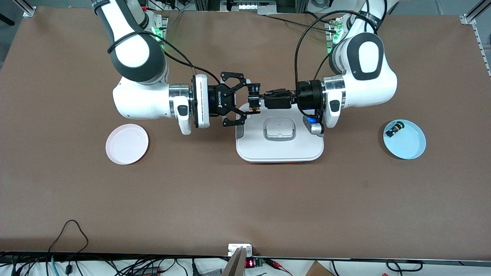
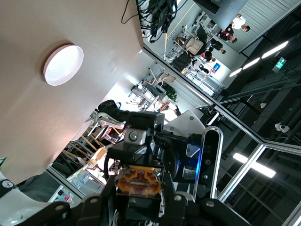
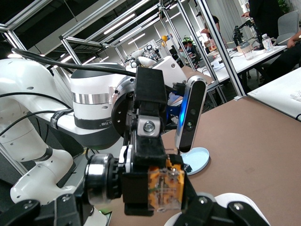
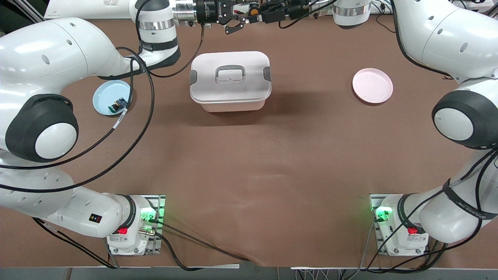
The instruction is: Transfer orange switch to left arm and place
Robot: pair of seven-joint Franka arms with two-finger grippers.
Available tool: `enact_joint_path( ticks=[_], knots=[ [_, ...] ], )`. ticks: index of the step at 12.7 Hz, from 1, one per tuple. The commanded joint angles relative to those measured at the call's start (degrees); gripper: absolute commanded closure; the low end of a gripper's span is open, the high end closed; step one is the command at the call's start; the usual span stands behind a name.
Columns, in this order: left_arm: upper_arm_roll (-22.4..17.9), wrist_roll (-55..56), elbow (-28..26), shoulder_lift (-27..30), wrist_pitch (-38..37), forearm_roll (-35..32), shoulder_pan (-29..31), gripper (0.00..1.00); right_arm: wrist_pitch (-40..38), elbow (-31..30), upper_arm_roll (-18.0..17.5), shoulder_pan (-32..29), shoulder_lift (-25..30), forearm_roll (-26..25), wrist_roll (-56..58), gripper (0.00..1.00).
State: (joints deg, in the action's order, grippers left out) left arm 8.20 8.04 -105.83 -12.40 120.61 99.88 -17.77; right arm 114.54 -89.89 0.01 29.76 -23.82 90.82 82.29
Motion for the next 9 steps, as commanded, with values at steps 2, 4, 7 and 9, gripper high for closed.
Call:
enact_joint_path(
  ticks=[2,4,7,9],
  knots=[
    [-0.03,-1.89,1.06,-1.05,0.16,0.4,0.1,1.0,0.51,-0.47,0.08,0.38,0.97,1.47,-1.6,0.0],
    [-0.11,-1.8,0.97,-1.05,-0.02,-1.08,0.63,1.0,0.51,-0.47,0.17,0.38,1.67,1.38,-3.79,0.0],
    [-0.9,-1.71,0.36,-0.87,-3.61,-10.29,4.31,1.0,0.24,-0.2,0.17,-0.58,2.99,1.2,-6.08,0.0],
    [-1.87,-1.54,-0.6,-0.79,-8.87,-20.45,8.43,1.0,-0.19,-0.55,0.34,-2.33,3.95,0.5,-6.79,0.0]
  ],
)
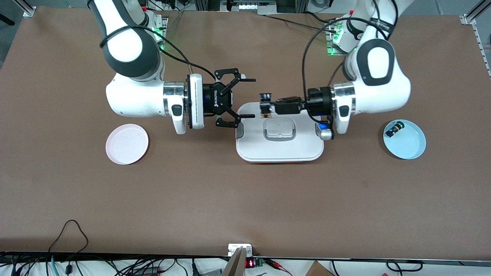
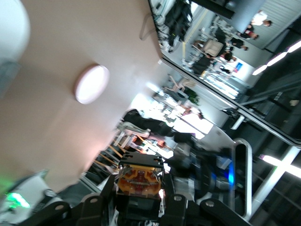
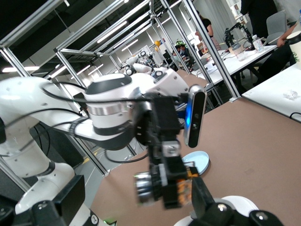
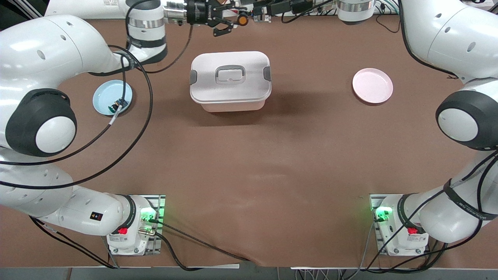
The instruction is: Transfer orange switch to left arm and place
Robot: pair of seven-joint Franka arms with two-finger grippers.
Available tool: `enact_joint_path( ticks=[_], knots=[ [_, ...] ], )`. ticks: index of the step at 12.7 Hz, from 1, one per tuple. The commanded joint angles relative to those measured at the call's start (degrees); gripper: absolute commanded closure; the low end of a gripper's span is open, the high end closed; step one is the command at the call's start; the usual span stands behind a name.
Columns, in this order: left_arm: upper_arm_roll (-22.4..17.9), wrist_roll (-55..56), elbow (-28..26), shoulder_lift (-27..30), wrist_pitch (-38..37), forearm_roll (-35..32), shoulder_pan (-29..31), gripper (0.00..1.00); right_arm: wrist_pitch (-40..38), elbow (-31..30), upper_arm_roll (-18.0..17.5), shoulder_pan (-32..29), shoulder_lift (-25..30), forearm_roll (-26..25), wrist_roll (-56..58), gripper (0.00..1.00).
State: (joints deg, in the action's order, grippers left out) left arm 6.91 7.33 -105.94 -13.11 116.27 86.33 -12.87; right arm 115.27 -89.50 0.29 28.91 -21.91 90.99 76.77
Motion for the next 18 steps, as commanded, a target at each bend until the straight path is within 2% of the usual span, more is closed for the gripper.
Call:
enact_joint_path(
  ticks=[1,3,5,6,8,10,12,14,16,18],
  knots=[
    [-1.8,-0.82,-0.5,0.1,-6.65,-14.36,5.12,1.0,-0.92,-1.29,0.06,-2.19,2.04,0.33,-1.36,0.0],
    [-4.18,-1.17,-0.32,0.89,-11.92,-30.35,9.16,1.0,-1.62,-3.39,0.06,-4.9,3.09,0.24,-1.1,0.0],
    [-5.76,-2.65,0.2,1.07,-15.81,-48.18,12.86,1.0,-8.18,-5.5,0.06,-8.33,3.45,0.15,-1.44,0.0],
    [-7.34,-7.45,-0.06,0.81,-15.82,-55.32,13.57,1.0,-10.3,-6.21,0.23,-9.83,3.54,-1.42,-1.62,0.0],
    [-8.93,-11.97,-0.59,-0.85,-15.2,-66.4,15.67,1.0,-12.94,-6.48,0.5,-13.43,3.62,-8.69,-5.89,0.0],
    [-8.85,-12.6,-0.59,-2.7,-12.93,-80.38,18.83,1.0,-14.98,-6.39,0.5,-15.55,4.67,-17.82,-19.39,0.0],
    [-8.93,-12.51,-0.5,-6.81,-8.55,-89.54,20.95,1.0,-15.07,-6.3,0.67,-16.95,5.64,-29.06,-34.6,0.0],
    [-8.76,-12.77,-0.24,-11.39,-2.13,-95.01,25.59,1.0,-16.12,-6.39,0.67,-18.1,5.82,-39.53,-47.09,0.0],
    [-7.89,-12.86,0.2,-15.52,0.96,-95.82,29.2,1.0,-19.1,-6.3,0.76,-19.5,5.73,-48.58,-58.26,0.0],
    [-7.27,-12.95,0.29,-18.25,3.34,-95.83,30.27,0.99,-21.04,-6.3,0.76,-20.04,5.73,-59.65,-70.2,0.0]
  ],
)
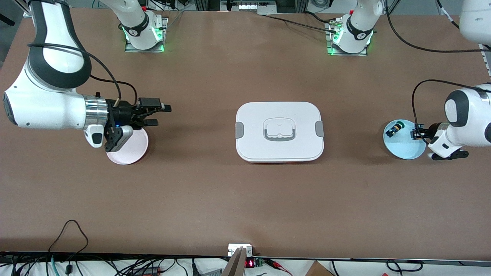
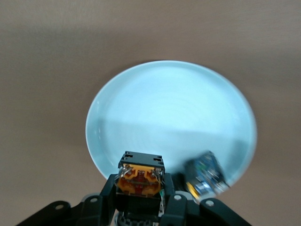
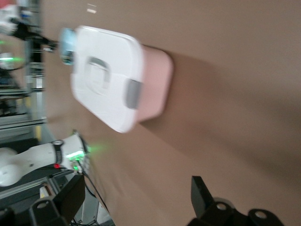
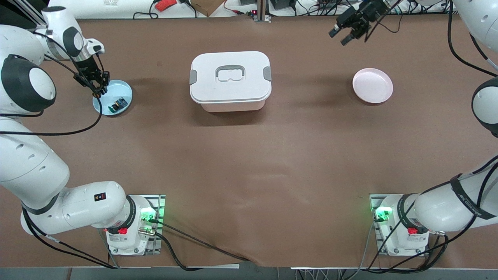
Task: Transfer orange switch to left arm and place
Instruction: 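Carry the switch to the blue plate with the left gripper while the right gripper retreats, then lower the switch onto the blue plate and open the left gripper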
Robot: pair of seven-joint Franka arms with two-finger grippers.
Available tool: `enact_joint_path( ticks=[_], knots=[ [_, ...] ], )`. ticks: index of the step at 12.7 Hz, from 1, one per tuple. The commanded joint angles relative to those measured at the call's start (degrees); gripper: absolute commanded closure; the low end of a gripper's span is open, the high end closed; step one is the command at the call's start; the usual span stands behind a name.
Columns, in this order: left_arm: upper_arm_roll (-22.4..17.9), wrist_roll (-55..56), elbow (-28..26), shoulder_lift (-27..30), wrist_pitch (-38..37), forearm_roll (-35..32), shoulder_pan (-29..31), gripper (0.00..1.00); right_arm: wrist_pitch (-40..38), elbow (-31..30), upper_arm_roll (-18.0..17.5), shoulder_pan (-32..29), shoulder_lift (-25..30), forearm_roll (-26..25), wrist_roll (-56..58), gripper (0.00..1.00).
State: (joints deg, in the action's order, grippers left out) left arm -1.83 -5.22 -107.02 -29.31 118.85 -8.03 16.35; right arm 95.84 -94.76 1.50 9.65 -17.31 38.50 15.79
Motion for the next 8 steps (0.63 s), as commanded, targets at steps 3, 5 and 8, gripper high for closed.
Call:
enact_joint_path(
  ticks=[3,5,8],
  knots=[
    [1.48,-0.41,1.38,-3.65,2.17,-1.46,1.66,0.98,-3.1,0.18,-0.45,-0.43,2.97,-24.9,-20.43,0.0],
    [1.48,-0.41,3.04,-4.61,2.35,-1.38,1.84,0.98,-5.39,1.76,-0.53,-0.34,5.34,-39.84,-19.84,0.0],
    [1.57,-3.46,3.31,-6.1,8.13,-0.77,3.33,0.94,-5.39,6.49,-0.01,-2.61,7.99,-47.11,-20.27,0.0]
  ],
)
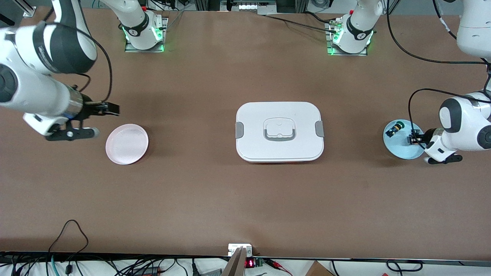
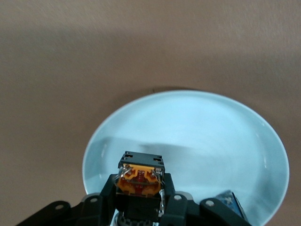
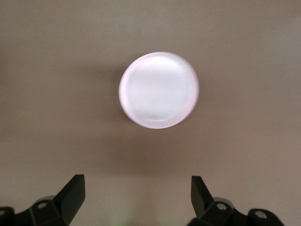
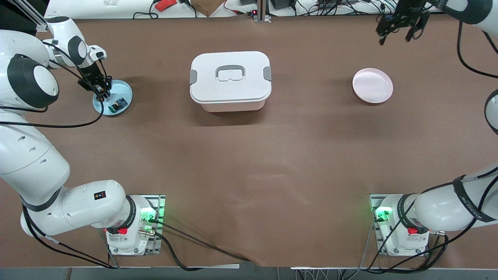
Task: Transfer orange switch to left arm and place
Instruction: 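Lower the switch onto the blue plate and open the left gripper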
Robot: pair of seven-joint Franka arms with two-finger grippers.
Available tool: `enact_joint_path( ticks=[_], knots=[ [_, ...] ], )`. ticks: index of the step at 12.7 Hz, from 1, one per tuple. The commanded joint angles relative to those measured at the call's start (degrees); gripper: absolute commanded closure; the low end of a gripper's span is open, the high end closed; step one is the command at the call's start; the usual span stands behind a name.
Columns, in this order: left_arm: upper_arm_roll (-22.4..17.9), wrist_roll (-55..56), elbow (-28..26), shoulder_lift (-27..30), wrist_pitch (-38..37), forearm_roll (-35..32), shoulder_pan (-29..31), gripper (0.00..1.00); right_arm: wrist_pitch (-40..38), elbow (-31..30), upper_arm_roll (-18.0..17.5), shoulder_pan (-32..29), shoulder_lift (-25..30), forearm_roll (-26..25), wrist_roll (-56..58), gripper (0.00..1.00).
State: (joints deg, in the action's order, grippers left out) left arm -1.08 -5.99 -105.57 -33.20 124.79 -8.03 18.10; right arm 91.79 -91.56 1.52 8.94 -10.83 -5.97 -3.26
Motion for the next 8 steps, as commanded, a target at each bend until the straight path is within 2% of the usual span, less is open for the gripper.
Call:
enact_joint_path(
  ticks=[1,2,3,4,5,6,8],
  knots=[
    [0.73,-3.49,1.77,-2.57,3.69,-0.67,1.68,0.94,-1.7,4.97,-0.03,-3.83,1.51,-2.12,-1.48,0.0],
    [0.73,-3.58,1.77,-3.09,4.14,-0.58,1.77,0.94,-1.96,5.51,0.06,-5.67,1.51,-0.29,-1.57,0.0],
    [0.82,-3.59,1.69,-3.27,4.14,-0.58,1.85,0.9,-1.97,5.51,1.11,-6.82,1.86,3.65,-1.66,0.0],
    [0.82,-3.67,1.77,-3.19,4.14,-0.58,1.94,0.79,-2.05,5.51,2.86,-6.83,2.65,5.69,-1.83,0.0],
    [0.82,-3.67,1.77,-3.19,4.14,-0.58,1.86,0.44,-2.66,5.08,3.22,-7.01,3.0,5.88,-1.31,0.0],
    [0.73,-3.76,1.51,-2.58,4.14,-0.67,1.77,0.0,-2.84,4.38,3.49,-7.18,3.44,5.88,-0.96,0.0],
    [1.86,-3.59,1.33,0.93,3.09,-0.58,1.59,0.0,-0.31,0.26,3.49,-7.01,5.2,5.53,2.72,0.0]
  ],
)
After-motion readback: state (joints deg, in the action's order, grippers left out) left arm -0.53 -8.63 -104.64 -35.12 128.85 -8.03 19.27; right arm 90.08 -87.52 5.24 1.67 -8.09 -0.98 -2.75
